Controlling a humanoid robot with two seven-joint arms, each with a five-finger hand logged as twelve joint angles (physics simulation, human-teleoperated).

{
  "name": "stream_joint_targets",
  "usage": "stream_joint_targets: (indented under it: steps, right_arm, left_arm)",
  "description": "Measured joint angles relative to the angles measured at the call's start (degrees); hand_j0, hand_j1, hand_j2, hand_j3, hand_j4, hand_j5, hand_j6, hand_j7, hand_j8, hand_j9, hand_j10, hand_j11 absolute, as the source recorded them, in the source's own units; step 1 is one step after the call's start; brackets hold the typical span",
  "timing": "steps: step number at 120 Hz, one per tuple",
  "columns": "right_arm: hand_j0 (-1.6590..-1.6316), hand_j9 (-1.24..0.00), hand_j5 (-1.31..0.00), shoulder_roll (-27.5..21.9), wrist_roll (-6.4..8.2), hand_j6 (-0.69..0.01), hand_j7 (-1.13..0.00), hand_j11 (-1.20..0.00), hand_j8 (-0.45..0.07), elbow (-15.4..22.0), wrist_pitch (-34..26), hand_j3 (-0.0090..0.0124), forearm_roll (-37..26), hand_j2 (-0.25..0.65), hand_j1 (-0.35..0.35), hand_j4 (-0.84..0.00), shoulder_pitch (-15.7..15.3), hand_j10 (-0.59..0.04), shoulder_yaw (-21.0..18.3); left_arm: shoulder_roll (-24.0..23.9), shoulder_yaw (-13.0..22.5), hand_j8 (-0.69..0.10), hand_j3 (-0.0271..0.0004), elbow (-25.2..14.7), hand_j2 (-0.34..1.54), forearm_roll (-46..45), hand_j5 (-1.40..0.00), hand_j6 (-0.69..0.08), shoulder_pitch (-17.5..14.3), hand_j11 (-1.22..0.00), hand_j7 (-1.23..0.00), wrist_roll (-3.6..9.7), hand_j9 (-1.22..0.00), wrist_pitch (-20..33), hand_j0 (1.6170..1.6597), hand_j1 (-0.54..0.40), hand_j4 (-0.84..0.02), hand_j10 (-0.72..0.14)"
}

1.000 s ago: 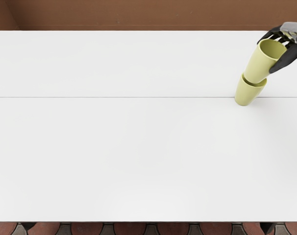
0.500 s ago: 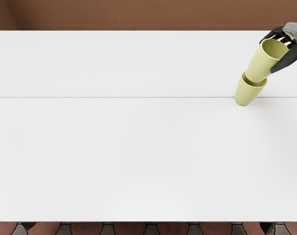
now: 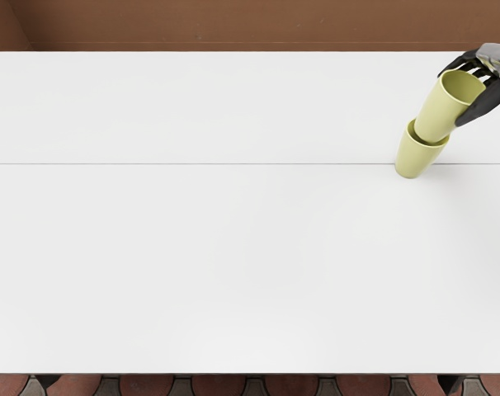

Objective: Pick up cup and place in cup with right hand

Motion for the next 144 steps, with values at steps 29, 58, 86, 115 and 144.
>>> stream_joint_targets:
  steps: [29, 58, 86, 115, 144]
  right_arm:
    - [-1.6574, -0.5, -0.5, 0.55, 0.01, -0.321, -0.49, -0.5, -0.335, -1.17, -0.28, 0.0, 0.25, -0.015, 0.086, -0.364, -0.09, -0.376, -0.02]
    - [-1.6579, -0.4, -0.4, 1.34, -0.06, -0.291, -0.4, -0.4, -0.289, -1.48, -0.29, 0.0, 0.72, -0.04, 0.01, -0.302, -0.05, -0.306, 0.2]
    - [-1.658, -0.21, -0.21, 1.44, -0.08, -0.161, -0.21, -0.21, -0.159, -1.54, 0.12, 0.0, 4.69, -0.023, -0.16, -0.163, 0.53, -0.164, 0.86]
    - [-1.658, -0.06, -0.07, -0.48, -0.33, -0.054, -0.06, -0.06, -0.053, -1.47, 2.86, 0.0, 14.47, -0.006, -0.293, -0.054, 2.8, -0.053, 1.74]
    - [-1.6581, -0.02, -0.02, -1.98, -0.66, -0.02, -0.02, -0.02, -0.019, -0.56, 10.04, 0.0, 29.19, -0.001, -0.333, -0.019, 5.82, -0.018, 4.46]
  left_arm:
    - [0.0, 0.0, 0.0, -0.0001, -0.01, 0.0, 0.0, 0.0, 0.0, 0.0, 0.0, 0.0, 0.0, 0.0, 0.01, 1.6581, 0.349, 0.0, 0.0]
    - [0.0, 0.0, 0.0, -0.0001, 0.0, 0.0, 0.0, 0.0, 0.0, 0.0, 0.0, 0.0, 0.0, 0.0, 0.0, 1.6581, 0.349, 0.0, 0.0]
    - [0.0, 0.0, 0.0, -0.0001, -0.01, 0.0, 0.0, 0.0, 0.0, 0.0, 0.0, 0.0, 0.0, 0.0, 0.0, 1.6581, 0.349, 0.0, 0.0]
    - [0.0, 0.0, 0.0, -0.0001, -0.01, 0.0, 0.0, 0.0, 0.0, 0.0, 0.0, 0.0, 0.0, 0.0, 0.0, 1.6581, 0.349, 0.0, 0.0]
    - [0.0, 0.0, 0.0, -0.0001, 0.0, 0.0, 0.0, 0.0, 0.0, 0.0, 0.0, 0.0, 0.0, 0.0, -0.02, 1.6581, 0.349, 0.0, 0.0]
